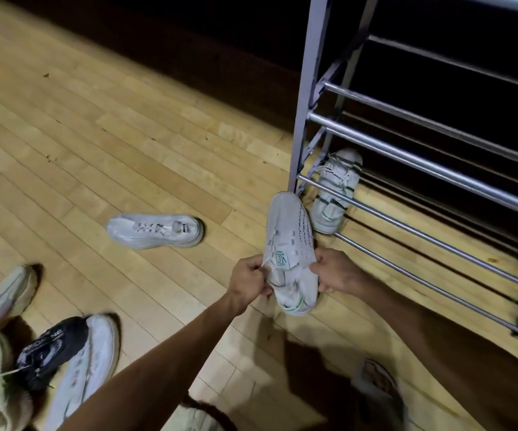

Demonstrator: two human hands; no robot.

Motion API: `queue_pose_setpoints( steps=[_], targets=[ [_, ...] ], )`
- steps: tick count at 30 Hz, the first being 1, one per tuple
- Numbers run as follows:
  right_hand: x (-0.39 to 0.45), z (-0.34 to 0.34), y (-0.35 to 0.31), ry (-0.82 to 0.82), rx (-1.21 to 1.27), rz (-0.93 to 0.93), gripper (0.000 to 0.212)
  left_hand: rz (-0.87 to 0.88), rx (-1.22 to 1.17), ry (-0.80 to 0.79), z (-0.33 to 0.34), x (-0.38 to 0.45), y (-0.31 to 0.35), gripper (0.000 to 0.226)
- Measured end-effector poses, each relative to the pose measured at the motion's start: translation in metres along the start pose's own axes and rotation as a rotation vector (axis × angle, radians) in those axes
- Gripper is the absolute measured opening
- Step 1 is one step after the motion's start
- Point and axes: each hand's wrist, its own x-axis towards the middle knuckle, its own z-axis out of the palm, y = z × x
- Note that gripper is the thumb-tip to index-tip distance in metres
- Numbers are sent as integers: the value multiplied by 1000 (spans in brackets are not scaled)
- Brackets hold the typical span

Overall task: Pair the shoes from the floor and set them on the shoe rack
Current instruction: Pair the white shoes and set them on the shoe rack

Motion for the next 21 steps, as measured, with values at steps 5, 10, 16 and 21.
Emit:
queue_pose_setpoints(
  steps=[5, 10, 16, 21],
  targets=[
    [-3, -15, 21, 4, 92, 118, 23, 38, 84, -75, 27, 12, 5, 31],
    [-3, -39, 35, 145, 238, 97, 21, 98, 86, -17, 56, 20, 32, 27],
    [-3, -58, 53, 208, 316, 33, 22, 216, 94, 44, 80, 11, 51, 27],
    [-4, -61, 64, 281, 423, 20, 25, 166, 1, -25, 90, 14, 46, 18]
  ],
)
